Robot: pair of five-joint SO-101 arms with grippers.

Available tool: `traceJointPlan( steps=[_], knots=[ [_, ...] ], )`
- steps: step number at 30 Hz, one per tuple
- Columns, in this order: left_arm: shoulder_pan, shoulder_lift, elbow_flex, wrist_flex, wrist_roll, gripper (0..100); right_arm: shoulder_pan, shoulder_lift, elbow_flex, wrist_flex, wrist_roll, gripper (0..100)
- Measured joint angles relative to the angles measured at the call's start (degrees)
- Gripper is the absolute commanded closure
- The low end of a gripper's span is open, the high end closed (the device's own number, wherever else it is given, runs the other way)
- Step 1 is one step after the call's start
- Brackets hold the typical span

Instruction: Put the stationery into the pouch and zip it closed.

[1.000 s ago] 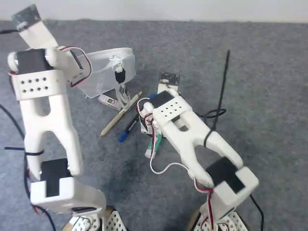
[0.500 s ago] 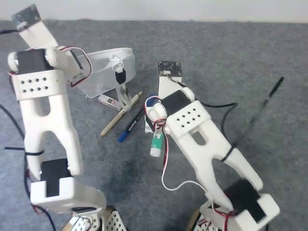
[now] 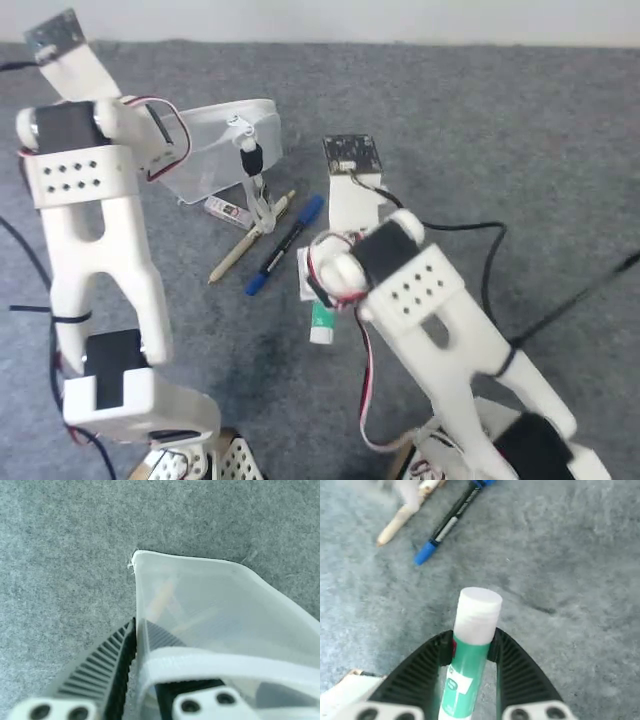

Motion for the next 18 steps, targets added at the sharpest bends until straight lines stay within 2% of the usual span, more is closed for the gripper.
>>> traceJointPlan(
  steps=[18],
  knots=[
    [0.00,0.00,0.00,0.00,0.00,99,-0.70,-32.35,30.59,-27.60,-0.09,99.2]
  ],
)
